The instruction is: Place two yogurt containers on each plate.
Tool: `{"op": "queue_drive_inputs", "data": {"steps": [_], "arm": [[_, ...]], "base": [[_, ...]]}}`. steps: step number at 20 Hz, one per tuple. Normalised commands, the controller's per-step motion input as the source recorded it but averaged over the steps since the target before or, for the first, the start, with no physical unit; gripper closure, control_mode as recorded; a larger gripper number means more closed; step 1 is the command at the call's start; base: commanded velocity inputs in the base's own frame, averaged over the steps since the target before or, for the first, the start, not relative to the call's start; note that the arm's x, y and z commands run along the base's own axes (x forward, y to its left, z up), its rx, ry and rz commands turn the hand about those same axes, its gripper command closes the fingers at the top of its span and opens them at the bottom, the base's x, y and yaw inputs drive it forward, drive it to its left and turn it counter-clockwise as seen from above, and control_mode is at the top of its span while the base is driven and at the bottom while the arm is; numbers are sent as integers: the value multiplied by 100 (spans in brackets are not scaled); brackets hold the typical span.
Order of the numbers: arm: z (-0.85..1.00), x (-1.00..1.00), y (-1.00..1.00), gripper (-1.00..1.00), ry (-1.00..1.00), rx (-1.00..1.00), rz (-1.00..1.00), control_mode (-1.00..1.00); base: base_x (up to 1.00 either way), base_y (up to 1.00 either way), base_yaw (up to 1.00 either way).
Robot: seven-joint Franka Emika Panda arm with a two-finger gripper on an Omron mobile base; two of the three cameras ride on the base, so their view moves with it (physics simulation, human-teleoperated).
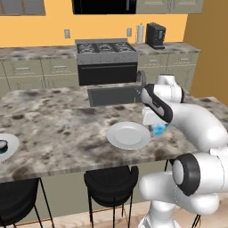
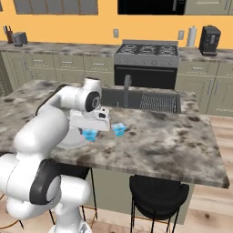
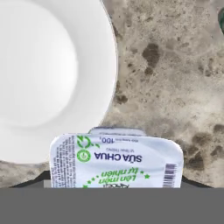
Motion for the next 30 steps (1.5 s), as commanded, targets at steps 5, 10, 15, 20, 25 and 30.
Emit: {"op": "queue_drive_inputs", "data": {"steps": [5, 10, 15, 20, 25, 30], "arm": [[40, 68, 100, 100, 3, 0, 42, -100], [-33, 57, 62, 100, 1, -3, 38, -100], [-56, 4, 15, 100, 0, -1, 25, -100], [-30, 0, 13, 100, 0, 1, 20, -100], [-11, 0, 23, -100, 0, 0, 10, -100], [0, 0, 1, -100, 0, 0, 0, -100]], "base": [[0, 0, 0], [0, 0, 0], [0, 0, 0], [0, 0, 0], [0, 0, 0], [0, 0, 0]]}}
